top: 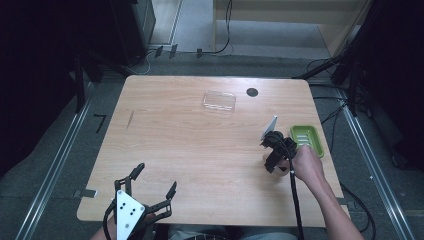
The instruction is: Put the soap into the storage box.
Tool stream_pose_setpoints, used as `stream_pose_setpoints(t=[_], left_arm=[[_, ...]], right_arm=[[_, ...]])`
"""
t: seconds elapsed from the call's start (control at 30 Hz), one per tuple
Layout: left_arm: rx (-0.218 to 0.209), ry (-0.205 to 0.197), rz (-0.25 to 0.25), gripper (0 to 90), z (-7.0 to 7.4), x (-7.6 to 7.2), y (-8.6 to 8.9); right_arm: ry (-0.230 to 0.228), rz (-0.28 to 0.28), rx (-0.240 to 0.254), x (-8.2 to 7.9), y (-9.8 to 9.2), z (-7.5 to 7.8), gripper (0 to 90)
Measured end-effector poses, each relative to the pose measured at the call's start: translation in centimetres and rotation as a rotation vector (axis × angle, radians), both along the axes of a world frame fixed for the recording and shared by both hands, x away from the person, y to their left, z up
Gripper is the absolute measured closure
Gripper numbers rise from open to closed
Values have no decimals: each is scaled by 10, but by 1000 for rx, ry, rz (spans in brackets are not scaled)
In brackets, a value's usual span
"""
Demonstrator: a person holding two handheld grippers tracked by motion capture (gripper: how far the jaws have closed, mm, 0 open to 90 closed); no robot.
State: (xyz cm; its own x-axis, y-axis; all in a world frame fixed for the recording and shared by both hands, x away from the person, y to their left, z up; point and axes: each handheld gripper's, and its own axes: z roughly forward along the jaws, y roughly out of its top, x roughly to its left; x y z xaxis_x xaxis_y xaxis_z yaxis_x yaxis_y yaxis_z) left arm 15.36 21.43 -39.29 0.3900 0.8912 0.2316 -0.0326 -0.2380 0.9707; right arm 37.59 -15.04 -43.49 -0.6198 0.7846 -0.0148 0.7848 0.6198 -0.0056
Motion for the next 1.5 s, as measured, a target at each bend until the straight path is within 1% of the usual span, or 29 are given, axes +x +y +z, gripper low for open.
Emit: stream_pose_setpoints(t=[0.13,0.27,0.57,0.83,0.97,1.0,1.03,1.37,1.5], left_arm=[[0,0,0,99,0,0,0],[-2,0,1,99,0,0,0],[-3,0,1,99,0,0,0],[-3,0,2,99,0,0,0],[-3,0,1,99,0,0,0],[-4,-1,1,99,0,0,0],[-4,-1,1,99,0,0,0],[-4,0,1,99,0,0,0],[-3,0,1,99,0,0,0]], right_arm=[[1,-11,-2,0,-3,1,335],[2,-9,-5,0,-7,2,335],[2,-33,-2,-1,-15,6,335],[1,-45,-11,0,-23,8,335],[-8,-62,-8,0,-28,10,335],[-10,-57,-6,1,-29,10,335],[-7,-64,-12,1,-30,11,335],[-27,-103,-1,2,-44,17,335],[-32,-107,2,3,-50,18,335]])
